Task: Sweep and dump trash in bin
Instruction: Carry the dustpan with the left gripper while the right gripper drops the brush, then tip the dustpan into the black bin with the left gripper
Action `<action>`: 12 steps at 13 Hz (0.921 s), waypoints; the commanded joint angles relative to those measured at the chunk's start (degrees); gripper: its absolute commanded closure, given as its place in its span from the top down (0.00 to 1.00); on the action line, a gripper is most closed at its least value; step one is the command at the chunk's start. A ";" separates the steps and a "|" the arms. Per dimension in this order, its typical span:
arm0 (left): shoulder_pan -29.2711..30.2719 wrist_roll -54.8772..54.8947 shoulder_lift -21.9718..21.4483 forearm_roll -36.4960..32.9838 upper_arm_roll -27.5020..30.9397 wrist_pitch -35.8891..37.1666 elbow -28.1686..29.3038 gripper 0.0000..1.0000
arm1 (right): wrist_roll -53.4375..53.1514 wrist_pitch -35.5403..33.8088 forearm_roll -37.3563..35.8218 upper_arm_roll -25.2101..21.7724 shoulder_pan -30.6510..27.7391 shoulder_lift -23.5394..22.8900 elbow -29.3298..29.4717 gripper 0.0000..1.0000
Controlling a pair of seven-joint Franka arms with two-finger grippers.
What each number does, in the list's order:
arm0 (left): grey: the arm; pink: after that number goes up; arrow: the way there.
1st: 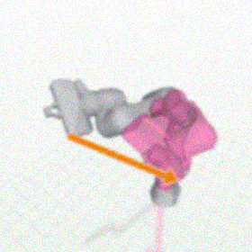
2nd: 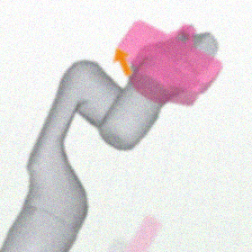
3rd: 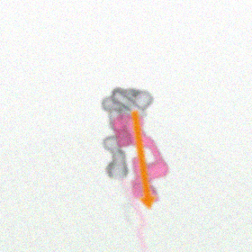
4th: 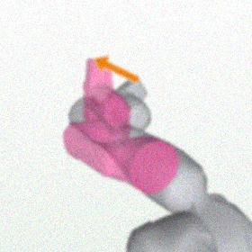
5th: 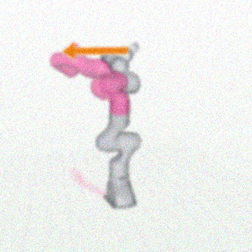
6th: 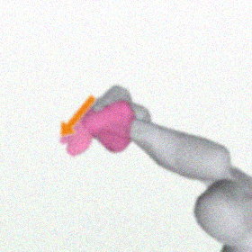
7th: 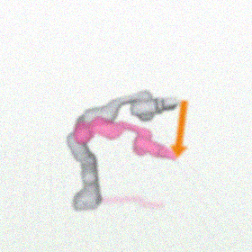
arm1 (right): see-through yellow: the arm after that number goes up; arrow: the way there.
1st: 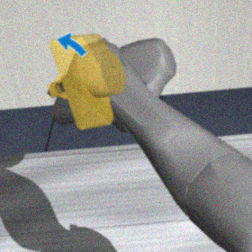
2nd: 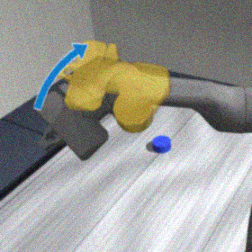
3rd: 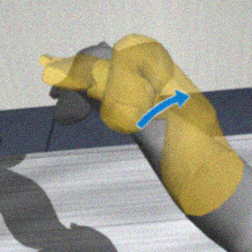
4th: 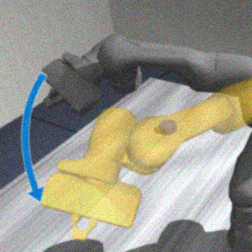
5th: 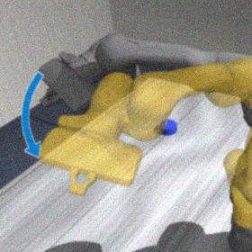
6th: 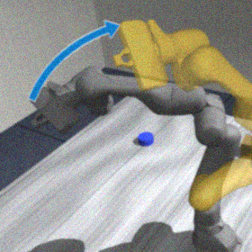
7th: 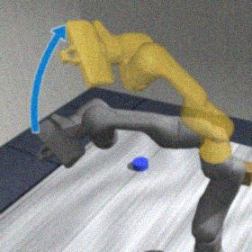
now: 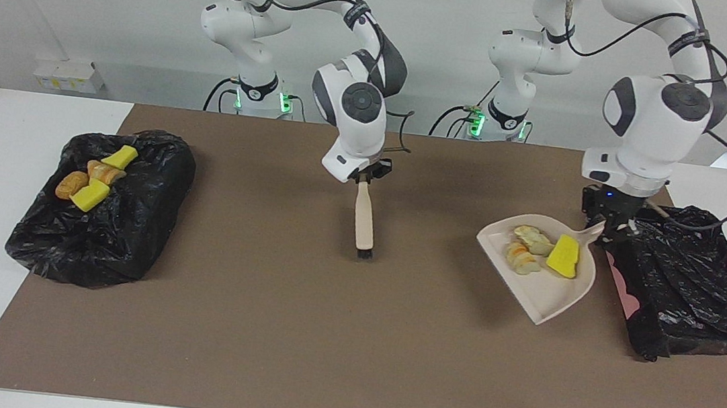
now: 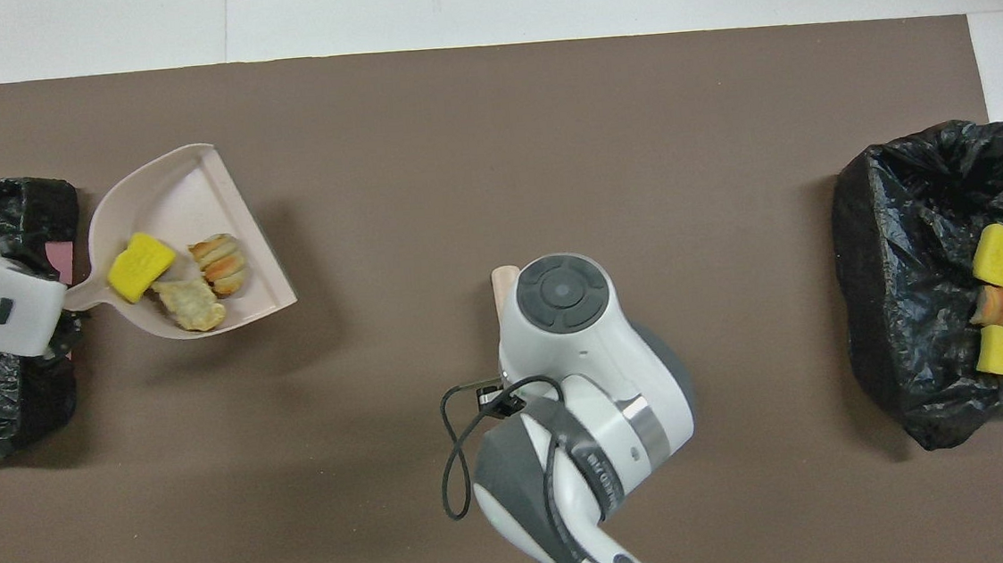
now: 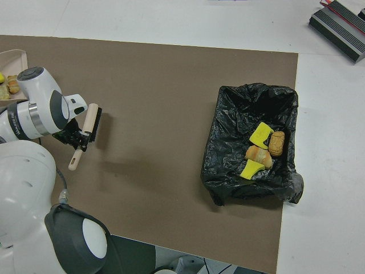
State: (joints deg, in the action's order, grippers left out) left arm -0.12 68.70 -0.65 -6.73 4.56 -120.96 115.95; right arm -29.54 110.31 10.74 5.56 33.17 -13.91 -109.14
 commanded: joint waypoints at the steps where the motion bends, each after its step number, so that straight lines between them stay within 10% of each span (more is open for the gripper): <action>1: 7.65 5.12 -0.05 -0.48 -0.96 -2.69 -0.20 0.00 | -6.21 0.61 -1.34 0.07 4.09 2.04 -1.87 0.00; 8: 25.68 21.98 6.53 -4.23 -0.78 -7.61 -11.95 0.00 | -15.46 9.30 -1.16 0.07 12.72 1.52 -6.96 0.00; 10: 26.66 24.12 8.38 -13.79 -0.78 -9.38 -15.48 0.00 | -15.72 8.69 -1.42 -0.11 12.36 1.17 -6.27 1.00; 12: 26.57 23.24 8.82 -19.43 -0.78 -10.43 -15.58 0.00 | -15.73 7.64 -2.91 -0.46 12.01 1.34 -4.87 1.00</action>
State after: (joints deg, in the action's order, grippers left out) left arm 26.30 91.79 6.39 -21.52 4.48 -130.14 102.69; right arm -44.21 118.32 9.61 5.01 46.02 -13.82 -114.12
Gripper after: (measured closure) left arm 0.674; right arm 0.489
